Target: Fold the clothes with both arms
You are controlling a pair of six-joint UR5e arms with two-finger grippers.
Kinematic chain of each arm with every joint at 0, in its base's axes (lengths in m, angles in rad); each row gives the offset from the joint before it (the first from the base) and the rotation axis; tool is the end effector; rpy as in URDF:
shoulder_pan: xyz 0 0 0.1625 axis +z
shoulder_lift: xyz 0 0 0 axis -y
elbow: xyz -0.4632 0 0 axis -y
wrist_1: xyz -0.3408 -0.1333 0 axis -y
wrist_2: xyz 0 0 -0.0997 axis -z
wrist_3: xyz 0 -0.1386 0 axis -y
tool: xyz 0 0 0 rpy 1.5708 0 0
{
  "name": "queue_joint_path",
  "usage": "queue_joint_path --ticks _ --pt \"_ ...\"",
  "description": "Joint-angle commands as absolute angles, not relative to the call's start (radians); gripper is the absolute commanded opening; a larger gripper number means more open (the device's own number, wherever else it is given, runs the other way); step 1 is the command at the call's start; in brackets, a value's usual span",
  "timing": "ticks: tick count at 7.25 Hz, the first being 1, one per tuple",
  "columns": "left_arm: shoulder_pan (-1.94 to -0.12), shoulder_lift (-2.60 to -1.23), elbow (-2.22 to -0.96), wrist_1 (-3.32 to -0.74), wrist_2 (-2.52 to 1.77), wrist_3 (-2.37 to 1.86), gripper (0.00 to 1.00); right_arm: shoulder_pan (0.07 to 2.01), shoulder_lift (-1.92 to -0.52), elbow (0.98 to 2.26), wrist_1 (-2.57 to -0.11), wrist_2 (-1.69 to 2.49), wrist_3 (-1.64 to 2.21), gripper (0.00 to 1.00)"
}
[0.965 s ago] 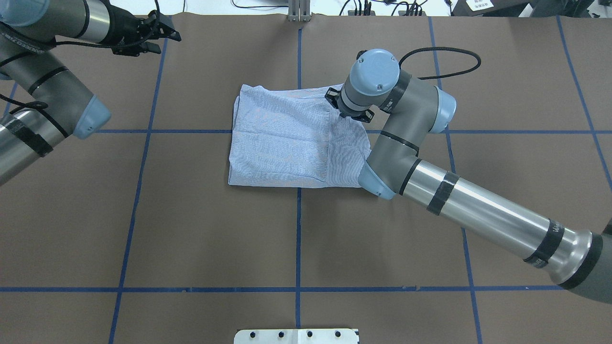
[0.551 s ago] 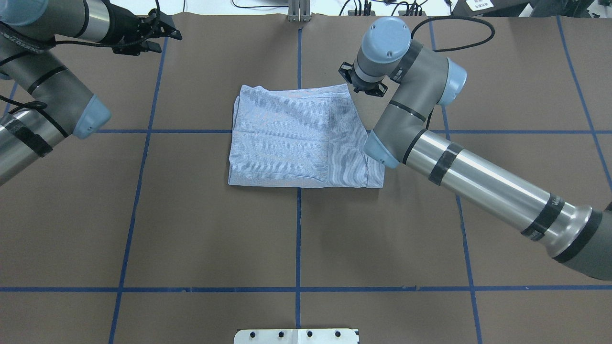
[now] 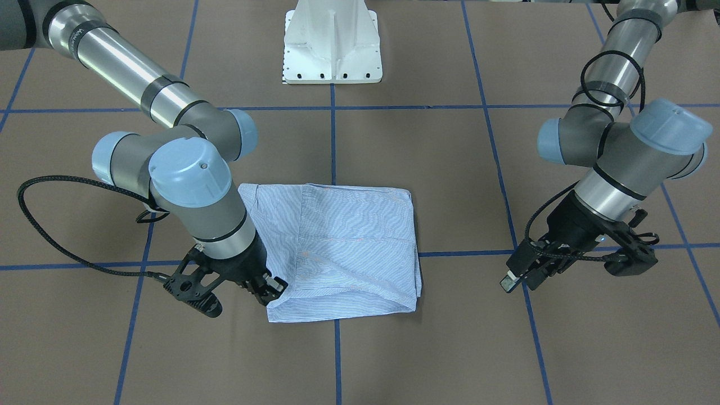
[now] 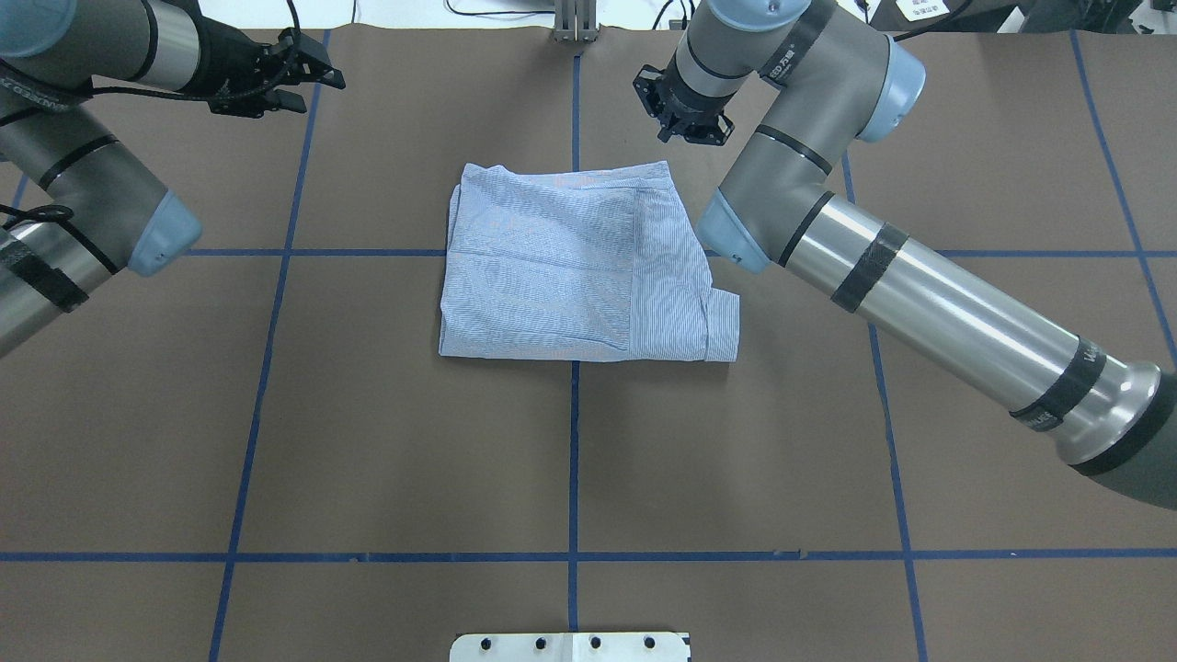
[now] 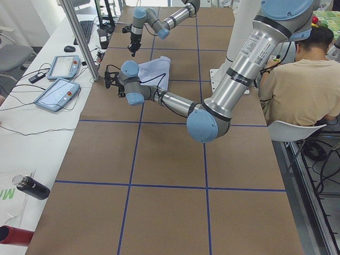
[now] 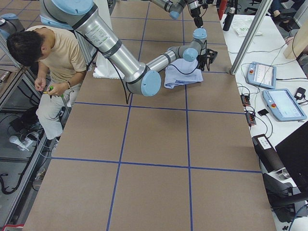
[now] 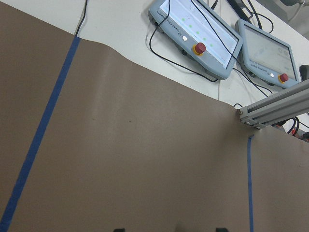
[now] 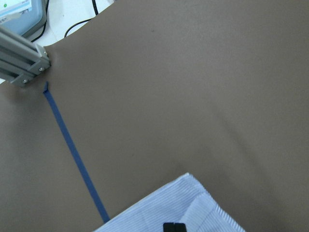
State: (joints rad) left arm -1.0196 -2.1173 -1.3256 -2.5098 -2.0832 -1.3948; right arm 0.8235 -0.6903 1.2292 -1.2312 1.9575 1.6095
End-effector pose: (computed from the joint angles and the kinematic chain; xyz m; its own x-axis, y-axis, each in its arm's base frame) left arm 0.3176 -0.6414 0.4020 0.2548 -0.1231 -0.9591 0.4622 0.8868 0.0090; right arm -0.4925 -0.6508 0.2877 0.4149 0.5005 0.7599 -0.4985 0.8237 -0.2703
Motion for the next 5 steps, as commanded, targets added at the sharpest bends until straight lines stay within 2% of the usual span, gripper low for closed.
queue_joint_path --ticks 1,2,3,4,5 --pt "-1.034 -2.059 -1.385 -2.507 -2.141 -1.37 0.68 0.802 -0.78 1.396 -1.275 1.98 1.631 0.0" --pt "-1.063 -2.001 -1.452 -2.499 -2.189 -1.302 0.68 0.819 -0.88 1.496 -1.275 2.011 1.606 0.0" --pt "-1.092 -1.943 -1.509 -2.497 -2.235 -1.229 0.68 0.856 -0.941 1.546 -1.276 2.044 1.532 0.4" --pt "-1.121 -1.893 -1.538 -2.497 -2.262 -1.136 0.68 0.883 -1.016 1.602 -1.279 2.057 1.473 0.58" --pt "-1.155 -1.838 -1.564 -2.496 -2.276 -1.038 0.69 0.926 -1.075 1.632 -1.279 2.081 1.388 1.0"
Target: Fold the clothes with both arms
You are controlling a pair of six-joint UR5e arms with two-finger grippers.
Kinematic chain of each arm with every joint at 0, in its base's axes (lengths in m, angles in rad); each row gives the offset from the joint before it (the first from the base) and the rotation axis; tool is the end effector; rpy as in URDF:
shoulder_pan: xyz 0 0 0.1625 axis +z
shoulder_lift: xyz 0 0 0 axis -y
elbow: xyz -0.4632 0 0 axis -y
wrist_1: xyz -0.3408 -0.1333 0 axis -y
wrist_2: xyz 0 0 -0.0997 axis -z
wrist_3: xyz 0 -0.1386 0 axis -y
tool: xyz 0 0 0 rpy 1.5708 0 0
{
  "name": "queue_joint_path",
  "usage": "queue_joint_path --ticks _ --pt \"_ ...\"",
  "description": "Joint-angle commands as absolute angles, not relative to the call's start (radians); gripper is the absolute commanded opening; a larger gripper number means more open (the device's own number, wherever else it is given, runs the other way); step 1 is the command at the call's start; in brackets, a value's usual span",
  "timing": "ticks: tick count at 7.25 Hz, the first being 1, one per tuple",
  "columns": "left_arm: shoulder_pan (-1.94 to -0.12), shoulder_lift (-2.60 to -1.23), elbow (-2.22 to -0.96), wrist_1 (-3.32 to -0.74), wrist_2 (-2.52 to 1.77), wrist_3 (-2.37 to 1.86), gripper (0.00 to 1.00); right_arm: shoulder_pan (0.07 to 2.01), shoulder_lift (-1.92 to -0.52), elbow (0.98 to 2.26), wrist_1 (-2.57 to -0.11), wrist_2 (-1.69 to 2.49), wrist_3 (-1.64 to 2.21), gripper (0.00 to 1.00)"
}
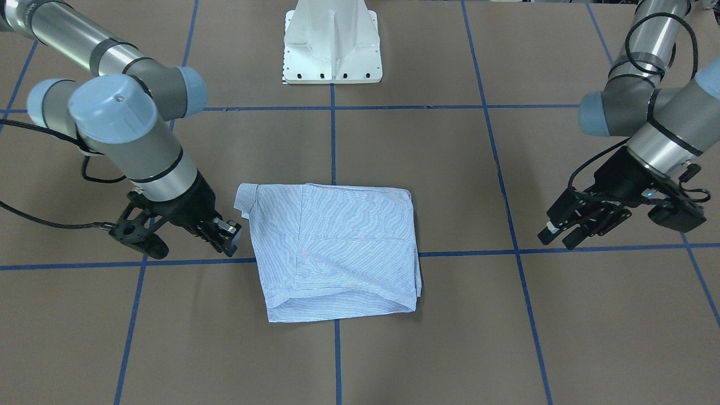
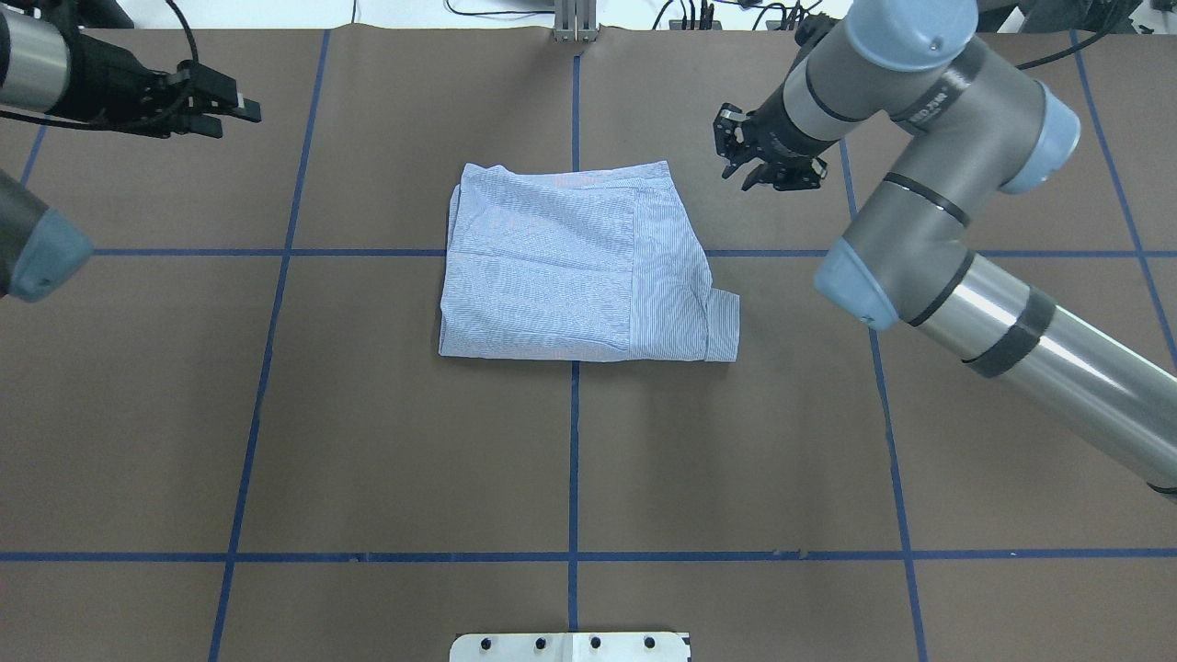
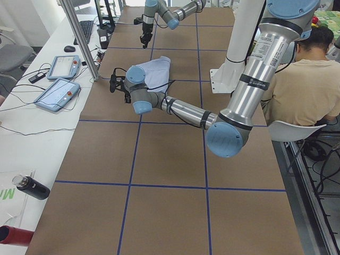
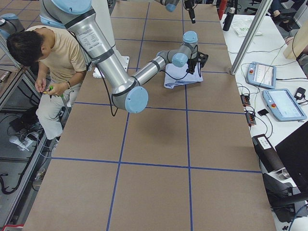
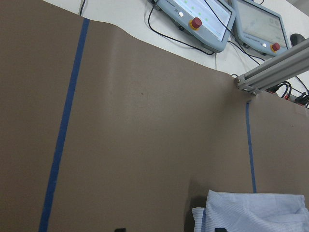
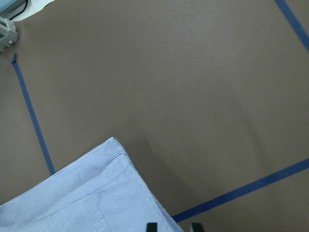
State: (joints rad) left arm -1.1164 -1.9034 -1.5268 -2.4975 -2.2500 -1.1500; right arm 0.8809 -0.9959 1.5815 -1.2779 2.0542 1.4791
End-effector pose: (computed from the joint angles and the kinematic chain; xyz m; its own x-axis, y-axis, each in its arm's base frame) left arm 0.2278 -0.5718 0.4474 0.3194 0.0702 -0.9450 0.3398 0.9224 0.1834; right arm -0.3886 -0.5791 0.3645 0.4462 0.4134 0.7937 -0.4161 0.8811 -0.2249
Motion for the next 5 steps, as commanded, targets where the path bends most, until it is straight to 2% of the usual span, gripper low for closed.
queue_joint_path --ticks 1,3,5 --pt "-1.199 -1.785 -1.581 -2.496 -2.31 -0.938 0.77 0.969 -1.166 1.667 -1.278 2.095 1.267 1.0" --pt "-1.29 -1.686 -1.589 -2.497 -2.355 -0.742 0.99 1.107 -1.3 1.677 -1.278 2.19 0.997 1.0" --pt "-1.36 -1.611 -1.575 -2.485 -2.358 -0.465 0.99 1.225 -1.418 1.678 -1.278 2.194 0.719 1.0"
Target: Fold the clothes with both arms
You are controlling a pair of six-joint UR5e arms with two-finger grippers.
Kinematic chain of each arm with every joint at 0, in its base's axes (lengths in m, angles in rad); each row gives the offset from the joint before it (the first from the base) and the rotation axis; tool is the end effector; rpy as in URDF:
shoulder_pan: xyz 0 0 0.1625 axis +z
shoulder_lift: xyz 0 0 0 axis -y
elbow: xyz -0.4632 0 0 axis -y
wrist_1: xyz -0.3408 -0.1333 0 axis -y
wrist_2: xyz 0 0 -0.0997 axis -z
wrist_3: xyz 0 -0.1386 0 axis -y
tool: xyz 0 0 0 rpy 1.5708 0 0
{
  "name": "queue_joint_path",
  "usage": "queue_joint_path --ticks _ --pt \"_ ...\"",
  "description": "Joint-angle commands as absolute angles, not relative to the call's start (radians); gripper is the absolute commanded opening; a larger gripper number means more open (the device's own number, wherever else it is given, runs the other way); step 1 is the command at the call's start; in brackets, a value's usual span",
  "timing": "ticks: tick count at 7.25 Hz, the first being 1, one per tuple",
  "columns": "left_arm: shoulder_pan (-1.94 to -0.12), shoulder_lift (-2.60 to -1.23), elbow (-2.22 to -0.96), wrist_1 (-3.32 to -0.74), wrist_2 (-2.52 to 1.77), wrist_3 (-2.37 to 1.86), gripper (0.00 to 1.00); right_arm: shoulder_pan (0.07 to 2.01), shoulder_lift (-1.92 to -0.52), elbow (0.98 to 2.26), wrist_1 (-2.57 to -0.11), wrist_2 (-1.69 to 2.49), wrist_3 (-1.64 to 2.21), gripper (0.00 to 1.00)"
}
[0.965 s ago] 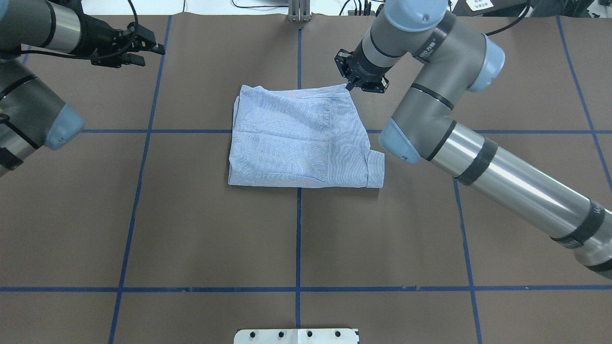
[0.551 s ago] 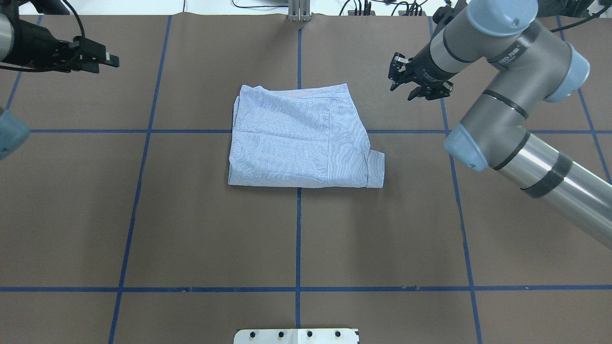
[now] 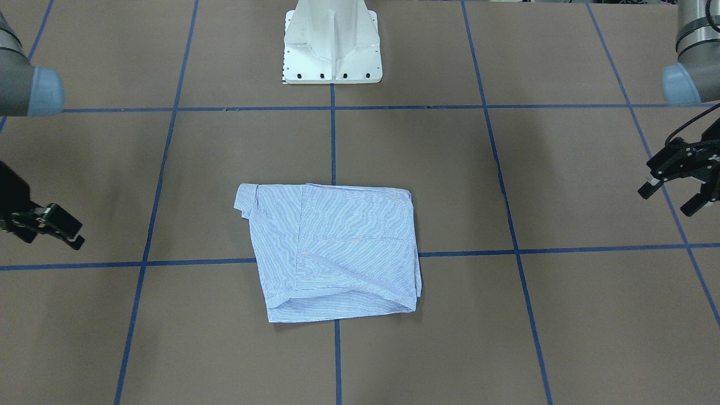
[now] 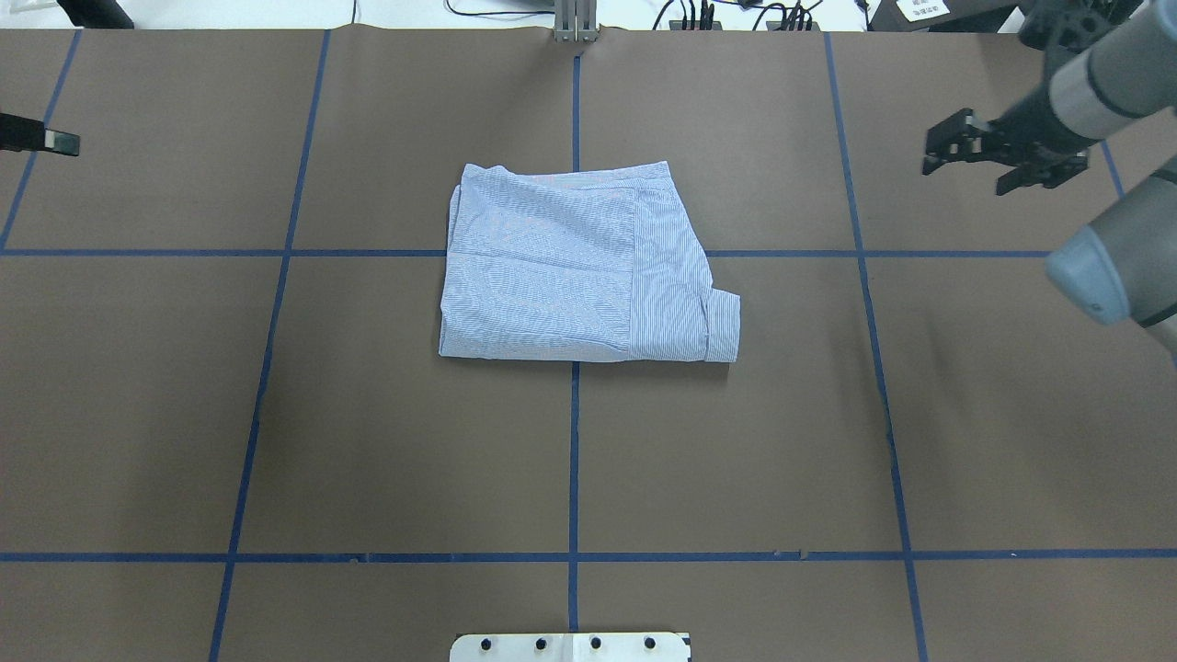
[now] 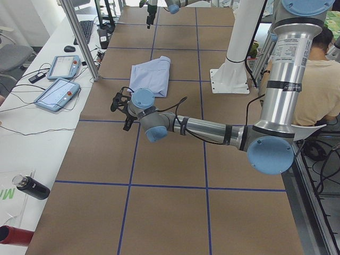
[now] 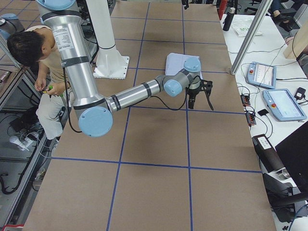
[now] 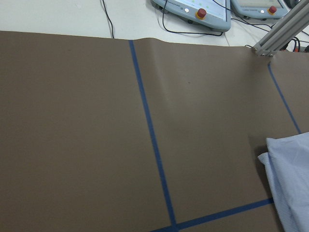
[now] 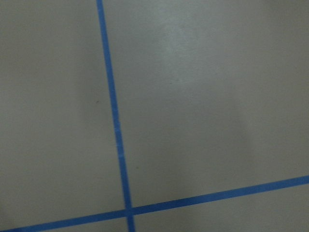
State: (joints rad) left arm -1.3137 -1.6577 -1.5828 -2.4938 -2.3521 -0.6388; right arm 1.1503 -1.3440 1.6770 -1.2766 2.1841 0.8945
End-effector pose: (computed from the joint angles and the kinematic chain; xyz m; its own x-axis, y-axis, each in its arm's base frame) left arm 0.0965 -0.5074 0.5566 0.5077 0.3105 -0.8036 0.2118 0.8591 0.4658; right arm -0.1852 -0.5454 0.5357 0.6387 0.1745 0.7494 -0.2678 0.9635 0.0039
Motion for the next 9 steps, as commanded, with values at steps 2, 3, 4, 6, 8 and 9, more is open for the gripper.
queue_joint_path --ticks 2,3,4,6,8,9 --pt "-1.431 -1.569 -1.575 -2.421 -2.358 -0.215 0.99 1.348 -1.494 1.667 -1.31 2.273 0.468 1.0" --pt "-1.501 -1.569 -1.583 -2.305 -2.355 -0.072 0.99 1.386 -1.505 1.672 -1.401 2.284 0.318 1.0" --pt "-1.534 -1.571 -1.588 -2.169 -2.352 0.042 0.99 1.408 -1.505 1.666 -1.498 2.286 0.181 1.0" --pt "-1.563 -1.574 -1.626 -2.015 -2.35 0.155 0.99 1.466 -1.506 1.675 -1.61 2.33 0.083 1.0" --pt "-1.565 -1.583 -1.719 -1.808 -2.347 0.155 0.99 1.476 -1.537 1.702 -1.605 2.373 0.083 1.0" --pt "-1.565 -1.585 -1.73 -1.79 -2.349 0.155 0.99 1.485 -1.567 1.73 -1.612 2.41 0.095 1.0"
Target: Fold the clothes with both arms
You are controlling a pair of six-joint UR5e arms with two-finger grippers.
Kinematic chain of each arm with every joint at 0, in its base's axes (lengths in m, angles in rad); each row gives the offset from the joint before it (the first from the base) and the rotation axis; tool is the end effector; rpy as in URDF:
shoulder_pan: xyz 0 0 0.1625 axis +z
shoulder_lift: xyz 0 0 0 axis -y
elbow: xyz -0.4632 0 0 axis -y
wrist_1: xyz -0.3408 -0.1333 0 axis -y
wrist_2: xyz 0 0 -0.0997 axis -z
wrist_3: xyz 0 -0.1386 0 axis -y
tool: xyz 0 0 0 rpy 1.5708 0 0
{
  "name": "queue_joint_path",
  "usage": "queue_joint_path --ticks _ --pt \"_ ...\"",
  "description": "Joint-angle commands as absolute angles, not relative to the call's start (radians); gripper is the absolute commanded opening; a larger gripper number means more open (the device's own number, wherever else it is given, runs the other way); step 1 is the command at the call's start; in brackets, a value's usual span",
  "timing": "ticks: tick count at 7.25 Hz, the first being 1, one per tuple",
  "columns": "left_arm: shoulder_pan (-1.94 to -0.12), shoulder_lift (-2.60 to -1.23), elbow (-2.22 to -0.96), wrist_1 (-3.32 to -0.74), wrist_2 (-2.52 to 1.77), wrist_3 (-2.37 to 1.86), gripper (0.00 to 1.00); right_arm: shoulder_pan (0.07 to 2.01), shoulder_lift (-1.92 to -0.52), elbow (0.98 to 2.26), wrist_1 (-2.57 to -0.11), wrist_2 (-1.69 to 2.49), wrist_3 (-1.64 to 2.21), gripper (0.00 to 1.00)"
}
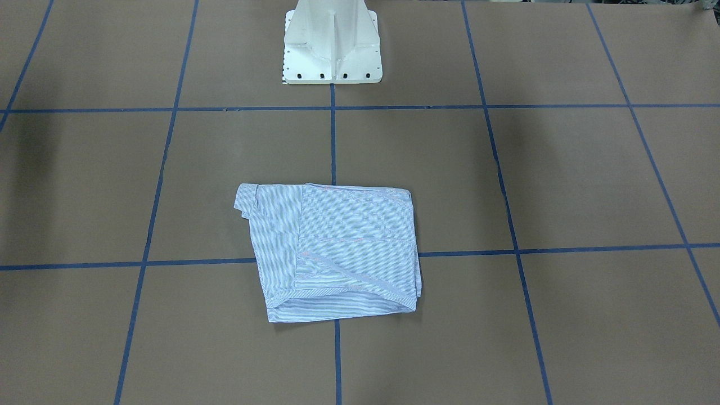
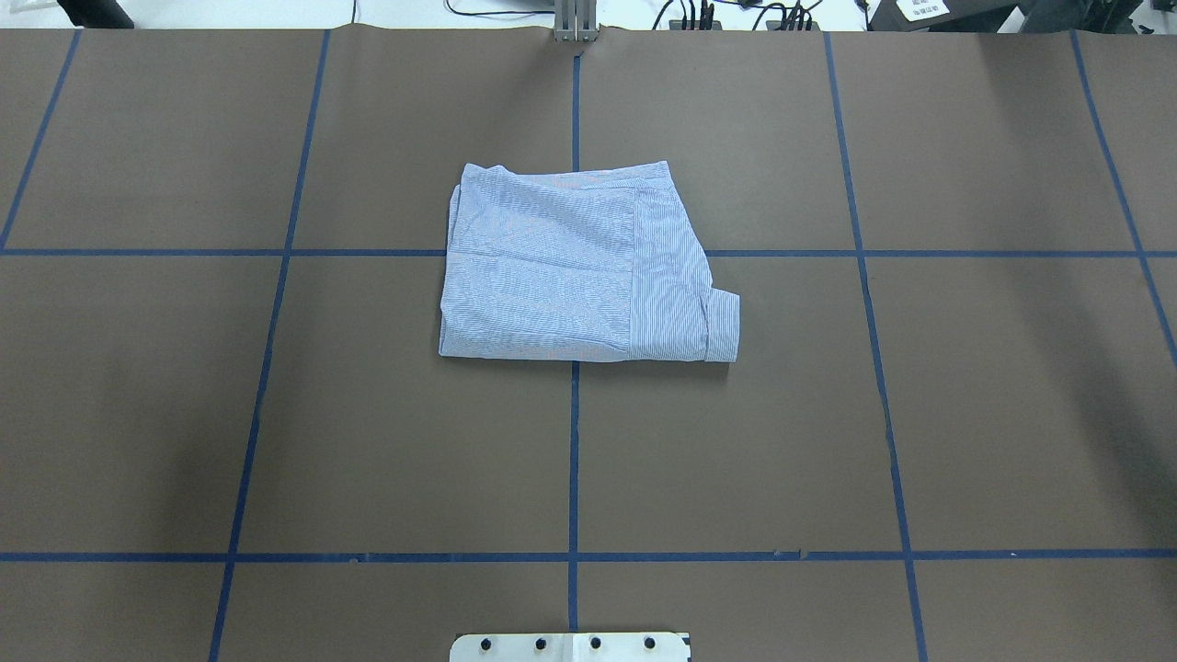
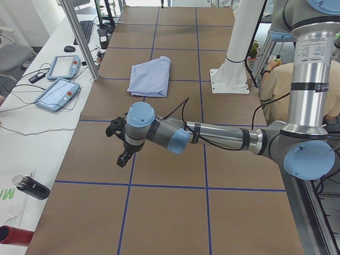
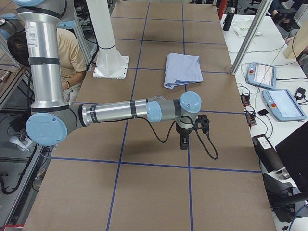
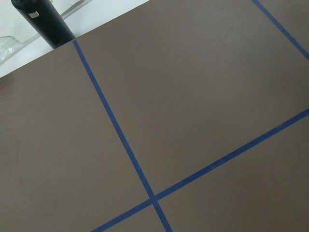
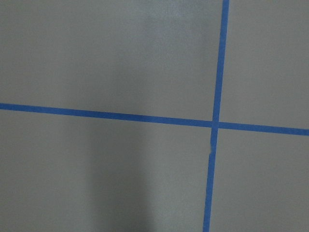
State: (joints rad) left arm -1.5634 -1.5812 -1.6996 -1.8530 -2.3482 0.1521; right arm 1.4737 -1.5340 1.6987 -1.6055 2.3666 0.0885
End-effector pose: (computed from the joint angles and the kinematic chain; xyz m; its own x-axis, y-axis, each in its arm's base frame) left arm -0.0326 -0.4740 0.6277 0.7014 0.4271 -0.5707 -0.1143 0.8577 0.5013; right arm -0.0109 -0.4658 0.6527 0.6932 -0.0722 0.7171 0.0350 0.9972 0.0665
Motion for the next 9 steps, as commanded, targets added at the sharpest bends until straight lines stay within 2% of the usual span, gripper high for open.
queue_joint_path --ticks 1,4,9 --pt "-1.565 -1.568 -1.755 -1.763 -2.35 0.155 0.99 1.526 -1.577 1.741 -1.612 2.413 0.094 1.0" --pt "-1.565 -1.525 -1.79 -1.735 -2.359 0.153 0.99 1.531 -1.621 1.747 -1.611 2.398 0.084 1.0" --pt "-1.565 -1.537 -1.831 -1.733 -2.352 0.146 0.99 1.517 -1.618 1.747 -1.598 2.425 0.084 1.0"
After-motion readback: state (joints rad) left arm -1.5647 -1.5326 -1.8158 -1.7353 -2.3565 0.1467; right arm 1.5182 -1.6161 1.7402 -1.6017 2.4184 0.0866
